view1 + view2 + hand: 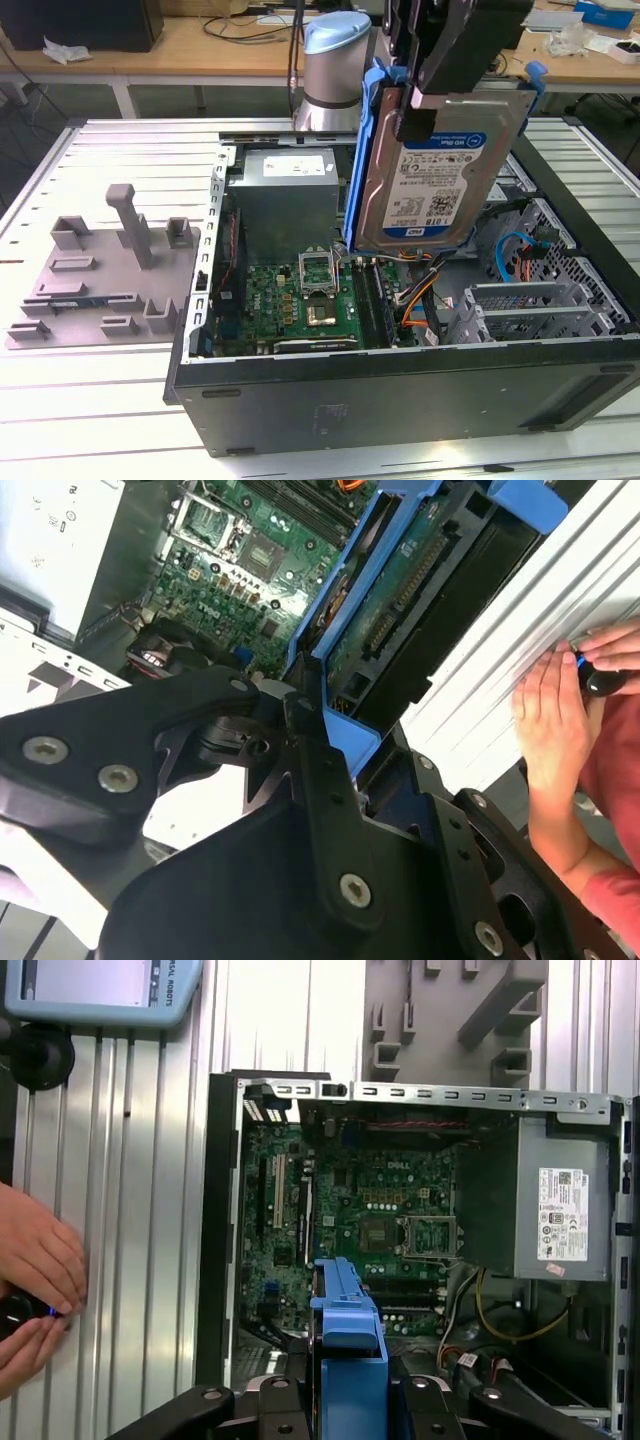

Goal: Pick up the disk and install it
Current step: 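Insert the disk into the insertion slot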

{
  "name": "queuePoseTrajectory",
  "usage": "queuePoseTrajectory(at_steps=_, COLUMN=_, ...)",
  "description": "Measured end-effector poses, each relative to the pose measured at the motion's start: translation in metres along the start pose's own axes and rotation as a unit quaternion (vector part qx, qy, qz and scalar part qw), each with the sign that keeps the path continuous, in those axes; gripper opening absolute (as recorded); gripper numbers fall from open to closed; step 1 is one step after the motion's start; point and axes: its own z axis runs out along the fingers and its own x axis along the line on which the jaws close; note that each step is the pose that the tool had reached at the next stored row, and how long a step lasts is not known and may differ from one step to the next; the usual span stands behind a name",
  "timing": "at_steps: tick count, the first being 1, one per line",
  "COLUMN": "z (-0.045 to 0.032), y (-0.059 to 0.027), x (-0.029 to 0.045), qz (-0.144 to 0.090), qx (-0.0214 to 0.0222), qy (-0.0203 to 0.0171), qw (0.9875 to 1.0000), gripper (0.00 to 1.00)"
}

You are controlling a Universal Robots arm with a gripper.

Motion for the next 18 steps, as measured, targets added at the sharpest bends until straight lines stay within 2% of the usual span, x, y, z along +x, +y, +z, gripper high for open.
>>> queuePoseTrajectory(at_steps=1, z=0.0004, y=0.0002, x=0.0039, qz=0.0, qx=0.0002, qy=-0.0048, qw=1.0, gripper=0.37)
queuePoseTrajectory(at_steps=3, z=0.0011, y=0.0003, x=0.0077, qz=0.0, qx=0.0005, qy=-0.011, qw=0.9999, gripper=0.37)
queuePoseTrajectory(at_steps=4, z=0.0015, y=0.0003, x=0.0086, qz=0.0, qx=0.0006, qy=-0.0125, qw=0.9999, gripper=0.37)
queuePoseTrajectory(at_steps=11, z=0.0023, y=-0.0081, x=0.0094, qz=0.001, qx=0.0006, qy=-0.0128, qw=0.9999, gripper=0.37)
queuePoseTrajectory(at_steps=16, z=0.0026, y=-0.0326, x=0.0132, qz=0.001, qx=0.0006, qy=-0.0128, qw=0.9999, gripper=0.37)
queuePoseTrajectory(at_steps=18, z=0.0026, y=-0.0384, x=0.0145, qz=0.001, qx=0.0006, qy=-0.0128, qw=0.9999, gripper=0.37)
